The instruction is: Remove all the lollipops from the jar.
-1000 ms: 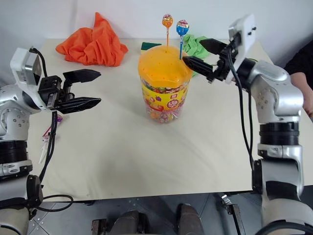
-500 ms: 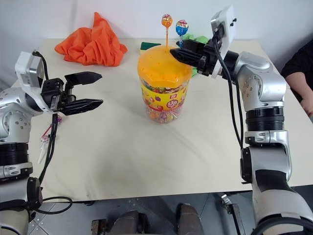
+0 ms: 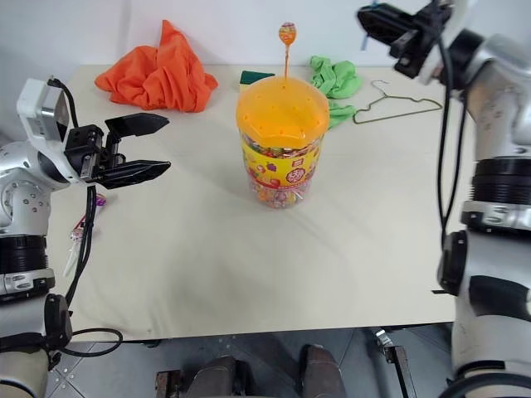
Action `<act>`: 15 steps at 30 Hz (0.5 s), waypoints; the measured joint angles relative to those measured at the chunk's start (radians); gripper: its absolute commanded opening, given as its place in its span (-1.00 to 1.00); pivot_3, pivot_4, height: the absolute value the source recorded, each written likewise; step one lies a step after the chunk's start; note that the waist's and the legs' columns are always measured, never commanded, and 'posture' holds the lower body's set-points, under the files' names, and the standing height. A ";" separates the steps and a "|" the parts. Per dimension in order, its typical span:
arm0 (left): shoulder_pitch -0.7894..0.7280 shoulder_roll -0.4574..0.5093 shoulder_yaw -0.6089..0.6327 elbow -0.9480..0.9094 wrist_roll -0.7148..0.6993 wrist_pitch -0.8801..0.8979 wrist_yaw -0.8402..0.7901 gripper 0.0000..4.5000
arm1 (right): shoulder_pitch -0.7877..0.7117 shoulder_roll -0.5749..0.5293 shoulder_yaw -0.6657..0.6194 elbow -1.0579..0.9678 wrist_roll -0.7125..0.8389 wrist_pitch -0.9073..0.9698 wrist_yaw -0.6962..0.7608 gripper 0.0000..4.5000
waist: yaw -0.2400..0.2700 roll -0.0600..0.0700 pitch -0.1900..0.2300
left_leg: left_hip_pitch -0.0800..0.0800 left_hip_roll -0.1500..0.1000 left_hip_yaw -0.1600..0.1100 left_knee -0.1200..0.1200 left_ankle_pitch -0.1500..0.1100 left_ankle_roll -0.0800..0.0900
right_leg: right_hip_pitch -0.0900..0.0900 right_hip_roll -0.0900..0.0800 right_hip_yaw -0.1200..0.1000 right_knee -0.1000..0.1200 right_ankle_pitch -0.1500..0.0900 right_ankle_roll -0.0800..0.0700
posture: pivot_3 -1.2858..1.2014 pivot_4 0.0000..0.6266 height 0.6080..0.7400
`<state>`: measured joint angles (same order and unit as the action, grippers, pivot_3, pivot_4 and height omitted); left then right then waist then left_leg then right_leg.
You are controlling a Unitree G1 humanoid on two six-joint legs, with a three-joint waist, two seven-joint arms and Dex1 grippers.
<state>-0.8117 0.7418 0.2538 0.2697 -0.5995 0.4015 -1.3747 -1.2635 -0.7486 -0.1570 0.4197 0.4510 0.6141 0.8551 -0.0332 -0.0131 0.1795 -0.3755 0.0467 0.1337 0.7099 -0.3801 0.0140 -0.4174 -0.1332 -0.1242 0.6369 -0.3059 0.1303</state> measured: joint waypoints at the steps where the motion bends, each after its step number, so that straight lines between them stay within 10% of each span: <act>1: 0.000 0.007 0.000 0.007 0.000 -0.001 -0.004 1.00 | 0.009 -0.027 -0.007 -0.013 -0.001 0.038 -0.014 -0.98 | 0.000 0.000 0.000 | 0.000 0.000 0.000 0.000 0.000 0.000 | 0.000 0.000 0.000 0.000 0.000 0.000 | 0.03 -0.52 1.00; 15: 0.010 0.076 0.003 0.025 -0.001 0.003 -0.069 1.00 | 0.855 -0.290 -0.094 -0.319 -0.042 0.560 -0.148 -0.98 | 0.006 0.003 -0.001 | -0.001 0.000 0.003 -0.001 0.000 0.000 | 0.000 0.000 0.002 -0.005 0.000 0.000 | 0.03 -0.52 1.00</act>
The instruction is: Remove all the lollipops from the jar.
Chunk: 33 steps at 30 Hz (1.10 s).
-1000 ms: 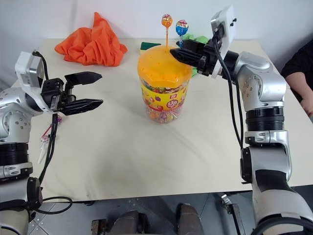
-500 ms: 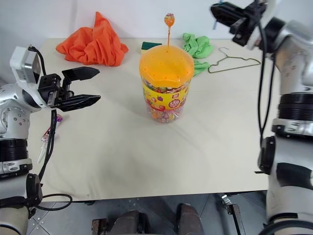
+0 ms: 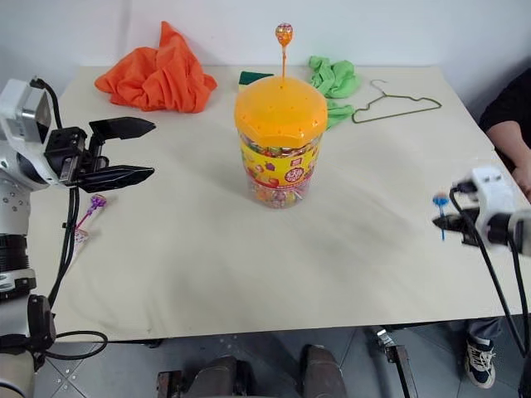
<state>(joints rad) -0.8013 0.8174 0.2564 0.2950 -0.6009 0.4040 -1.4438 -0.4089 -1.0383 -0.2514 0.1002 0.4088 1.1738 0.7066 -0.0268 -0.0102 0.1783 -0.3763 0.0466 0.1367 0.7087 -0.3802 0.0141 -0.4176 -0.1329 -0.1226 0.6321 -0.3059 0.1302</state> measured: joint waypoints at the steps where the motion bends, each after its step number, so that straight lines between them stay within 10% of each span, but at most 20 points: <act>1: 0.001 0.001 0.000 0.000 0.000 0.000 -0.001 1.00 | 0.016 0.010 -0.010 0.002 -0.003 0.005 -0.015 -0.98 | -0.001 0.000 0.000 | 0.000 0.000 0.000 0.000 0.000 0.000 | 0.000 0.000 0.000 0.000 0.000 0.000 | 0.03 -0.52 1.00; 6: 0.001 0.000 -0.001 0.000 0.000 0.001 -0.001 1.00 | 0.054 0.094 -0.061 0.019 -0.014 0.001 -0.095 -0.68 | -0.001 0.000 0.000 | 0.001 0.000 0.001 0.000 0.000 0.000 | 0.000 0.000 0.001 0.000 0.000 0.000 | 0.03 -0.52 1.00; 17: 0.000 -0.003 -0.002 0.003 0.000 0.001 0.001 1.00 | 0.111 0.091 -0.208 -0.181 0.061 0.001 -0.073 0.99 | 0.005 0.000 0.000 | 0.001 0.000 0.001 0.000 0.000 0.000 | 0.000 0.000 0.002 0.000 0.000 0.000 | 0.03 -0.52 1.00; 24: -0.012 -0.011 -0.010 0.036 0.001 -0.003 0.000 1.00 | -0.149 0.032 -0.242 -0.358 0.254 0.002 0.044 0.99 | 0.000 0.000 0.000 | 0.001 0.000 0.001 0.001 0.000 0.000 | 0.000 0.001 0.002 0.000 0.000 0.000 | 0.03 -0.52 1.00; 33: -0.046 -0.026 -0.021 0.072 0.003 -0.034 0.013 1.00 | -0.647 0.273 0.192 -0.003 0.146 -0.245 0.122 0.99 | -0.008 0.000 0.000 | 0.002 0.000 0.003 0.000 0.000 0.000 | -0.001 0.001 0.002 0.001 0.000 0.000 | 0.03 -0.52 1.00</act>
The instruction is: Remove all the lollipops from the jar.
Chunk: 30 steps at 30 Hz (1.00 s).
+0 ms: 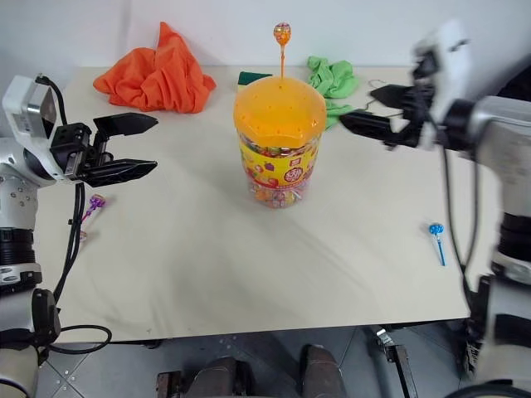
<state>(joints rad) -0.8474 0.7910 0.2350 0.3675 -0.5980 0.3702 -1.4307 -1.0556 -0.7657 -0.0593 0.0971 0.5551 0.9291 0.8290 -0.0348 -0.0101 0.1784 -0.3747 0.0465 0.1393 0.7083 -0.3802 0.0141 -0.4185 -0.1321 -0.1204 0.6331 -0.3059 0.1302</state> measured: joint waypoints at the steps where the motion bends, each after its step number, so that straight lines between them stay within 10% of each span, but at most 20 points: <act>1: 0.001 0.000 0.001 -0.001 0.000 -0.002 0.002 1.00 | -0.037 0.037 0.030 0.062 -0.023 -0.036 0.011 0.99 | -0.001 0.000 0.000 | 0.000 0.000 0.000 0.000 0.000 0.000 | -0.001 0.000 0.000 0.000 0.000 0.000 | 0.03 -0.52 1.00; 13: 0.116 0.007 0.063 -0.142 -0.034 0.029 0.080 1.00 | -0.472 0.337 0.074 0.881 -0.230 -0.498 0.054 0.99 | -0.059 0.000 0.000 | 0.000 0.000 -0.001 -0.007 0.000 0.000 | -0.008 -0.002 -0.002 0.011 0.000 0.000 | 0.03 -0.52 1.00; 30: 0.247 0.040 0.147 -0.298 -0.090 0.081 0.177 1.00 | -0.638 0.504 -0.026 1.175 -0.333 -0.664 0.070 0.99 | -0.111 0.001 0.001 | 0.000 -0.001 -0.020 -0.009 0.000 0.000 | -0.008 -0.002 -0.001 0.020 0.000 0.000 | 0.03 -0.52 1.00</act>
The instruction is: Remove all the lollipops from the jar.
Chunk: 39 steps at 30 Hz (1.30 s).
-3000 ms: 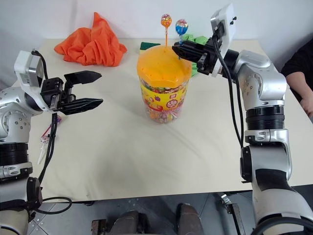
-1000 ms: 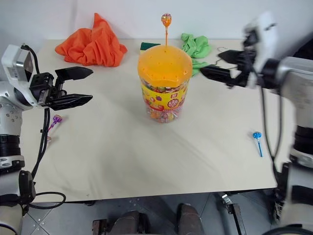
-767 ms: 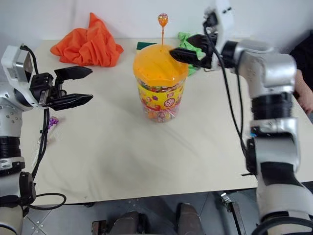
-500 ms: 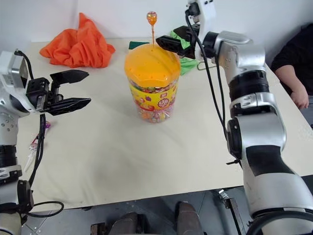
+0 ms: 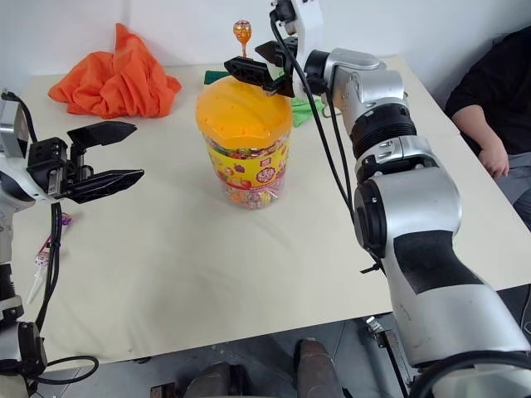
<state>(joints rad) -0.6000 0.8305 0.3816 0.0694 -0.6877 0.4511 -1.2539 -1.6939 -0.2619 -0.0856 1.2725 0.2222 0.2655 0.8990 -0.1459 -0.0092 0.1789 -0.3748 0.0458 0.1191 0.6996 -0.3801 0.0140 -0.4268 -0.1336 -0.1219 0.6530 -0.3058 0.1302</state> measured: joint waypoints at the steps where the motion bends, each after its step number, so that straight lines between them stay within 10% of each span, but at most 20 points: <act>1: 0.005 0.000 0.002 -0.013 -0.004 0.003 0.004 1.00 | -0.006 0.008 -0.006 0.006 -0.002 -0.005 -0.007 0.99 | 0.000 0.000 0.000 | 0.000 0.000 0.000 0.000 0.000 0.000 | 0.000 0.000 0.000 0.000 0.000 0.000 | 0.03 -0.52 1.00; 3: 0.018 0.000 0.007 -0.033 -0.018 0.006 0.013 1.00 | -0.018 0.027 -0.020 0.015 -0.009 -0.011 -0.027 0.99 | 0.000 0.000 0.000 | 0.000 0.000 0.000 0.000 0.000 0.000 | 0.000 0.000 0.000 0.000 0.000 0.000 | 0.03 -0.52 1.00; 14: 0.034 0.005 0.014 -0.060 -0.034 0.014 0.034 1.00 | -0.046 0.061 -0.056 0.032 -0.042 -0.028 -0.058 -0.68 | 0.000 0.000 0.000 | 0.000 0.000 -0.001 0.000 0.000 0.000 | 0.000 0.000 0.001 0.000 0.000 0.000 | 0.03 -0.52 1.00; 27: 0.021 0.005 -0.001 -0.055 -0.042 0.015 0.028 1.00 | -0.156 0.008 -0.160 0.033 -0.020 -0.027 -0.101 -0.68 | 0.008 0.000 0.000 | -0.001 -0.002 -0.001 -0.001 0.000 0.000 | 0.001 0.000 0.002 0.000 0.000 0.000 | 0.03 -0.52 1.00; 39: 0.094 0.000 0.024 -0.021 -0.050 0.032 0.063 1.00 | 0.046 -0.317 -0.012 -0.117 -0.156 0.241 -0.150 -0.68 | 0.010 0.000 0.000 | -0.001 -0.003 -0.001 -0.002 0.000 0.000 | 0.001 -0.001 0.004 0.000 0.000 0.000 | 0.03 -0.52 1.00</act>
<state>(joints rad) -0.5065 0.8304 0.4055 0.0479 -0.7380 0.4835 -1.1913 -1.6480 -0.5794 -0.0971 1.1557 0.0667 0.5061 0.7493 -0.1358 -0.0087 0.1793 -0.3760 0.0433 0.1185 0.6979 -0.3802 0.0140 -0.4261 -0.1342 -0.1183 0.6525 -0.3058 0.1302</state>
